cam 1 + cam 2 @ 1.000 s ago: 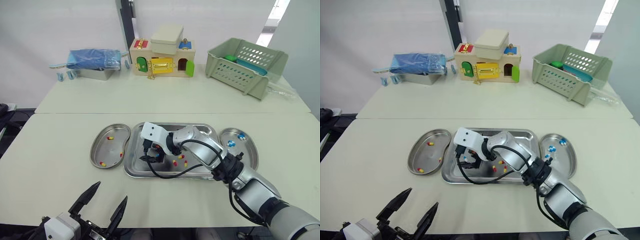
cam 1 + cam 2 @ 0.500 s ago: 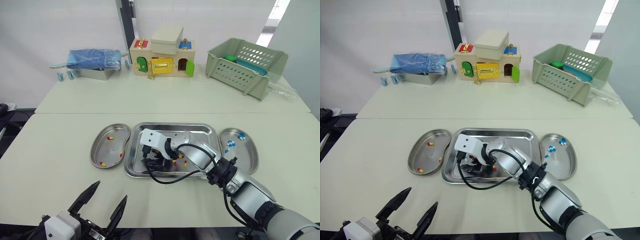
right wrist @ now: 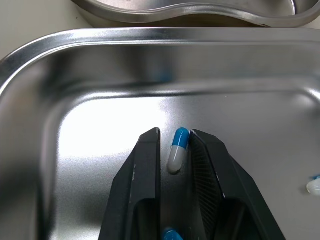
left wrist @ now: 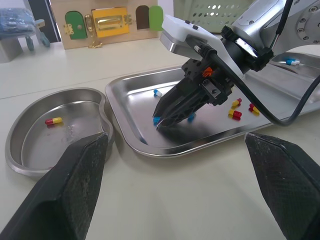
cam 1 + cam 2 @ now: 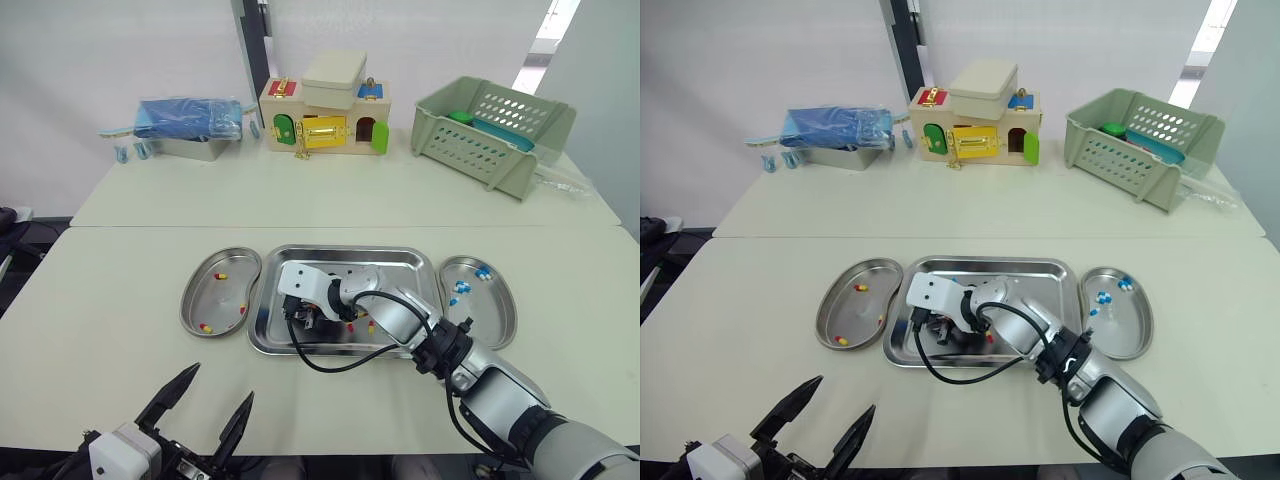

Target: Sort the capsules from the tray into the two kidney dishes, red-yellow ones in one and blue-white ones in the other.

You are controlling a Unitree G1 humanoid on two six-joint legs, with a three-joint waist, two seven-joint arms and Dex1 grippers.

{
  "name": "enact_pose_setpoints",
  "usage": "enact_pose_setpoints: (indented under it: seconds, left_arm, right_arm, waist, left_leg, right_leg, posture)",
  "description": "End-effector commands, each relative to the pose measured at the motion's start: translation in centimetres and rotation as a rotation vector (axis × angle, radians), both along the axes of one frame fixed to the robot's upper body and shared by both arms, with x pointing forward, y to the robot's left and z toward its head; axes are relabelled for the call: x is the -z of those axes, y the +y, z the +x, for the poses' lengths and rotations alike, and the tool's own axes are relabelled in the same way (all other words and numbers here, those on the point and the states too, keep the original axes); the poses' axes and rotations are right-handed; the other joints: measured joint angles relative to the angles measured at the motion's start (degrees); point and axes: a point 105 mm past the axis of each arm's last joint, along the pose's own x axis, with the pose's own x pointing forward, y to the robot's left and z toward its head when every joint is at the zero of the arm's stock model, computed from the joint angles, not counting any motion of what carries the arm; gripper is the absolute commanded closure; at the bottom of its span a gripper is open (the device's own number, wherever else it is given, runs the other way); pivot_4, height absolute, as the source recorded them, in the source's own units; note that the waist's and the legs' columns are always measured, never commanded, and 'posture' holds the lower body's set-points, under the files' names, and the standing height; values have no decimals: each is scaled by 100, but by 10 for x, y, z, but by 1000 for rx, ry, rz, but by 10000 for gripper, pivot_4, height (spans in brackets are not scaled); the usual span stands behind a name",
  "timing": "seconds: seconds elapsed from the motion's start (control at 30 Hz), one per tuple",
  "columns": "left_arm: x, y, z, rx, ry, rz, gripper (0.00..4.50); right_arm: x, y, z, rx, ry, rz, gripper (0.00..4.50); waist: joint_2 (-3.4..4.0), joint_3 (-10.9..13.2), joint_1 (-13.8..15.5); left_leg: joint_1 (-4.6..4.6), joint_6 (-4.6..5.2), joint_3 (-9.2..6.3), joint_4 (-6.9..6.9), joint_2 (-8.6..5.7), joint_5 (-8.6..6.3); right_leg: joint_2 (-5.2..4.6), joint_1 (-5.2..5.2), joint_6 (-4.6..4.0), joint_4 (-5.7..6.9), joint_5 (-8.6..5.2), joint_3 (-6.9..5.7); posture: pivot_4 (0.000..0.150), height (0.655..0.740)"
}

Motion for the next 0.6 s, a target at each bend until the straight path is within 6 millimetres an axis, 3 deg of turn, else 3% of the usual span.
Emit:
enact_pose_setpoints:
  seconds: [0.03, 0.17, 0.47, 0.6]
  left_arm:
    - [-6, -1, 0, 7, -23, 0, 0]
    - [-5, -2, -1, 8, -21, 1, 0]
    - [-2, -1, -2, 11, -15, 2, 0]
    - [-3, -2, -4, 42, -17, 12, 0]
  right_arm:
    - [-2, -1, 1, 0, -6, 4, 36745]
    - [-2, -1, 1, 0, -3, 6, 44580]
    - [-6, 1, -2, -21, 8, 36, 44836]
    - [-38, 1, -11, -61, 61, 165, 44836]
  waist:
    - [0, 0, 0]
    - [0, 0, 0]
    - [0, 0, 0]
    - [2, 2, 2]
  left_leg:
    - [0, 0, 0, 0, 0, 0]
    - [-1, 0, 0, 0, 0, 0]
    - [-1, 0, 0, -1, 0, 0]
    - [-3, 0, 0, -1, 0, 0]
  right_leg:
    - [0, 0, 0, 0, 0, 0]
    - [0, 0, 0, 0, 0, 0]
    - [0, 0, 0, -1, 0, 0]
    - [0, 1, 0, 0, 0, 0]
  posture:
    - [1500, 7400]
    - [1500, 7400]
    - [1500, 7400]
    - [1500, 7400]
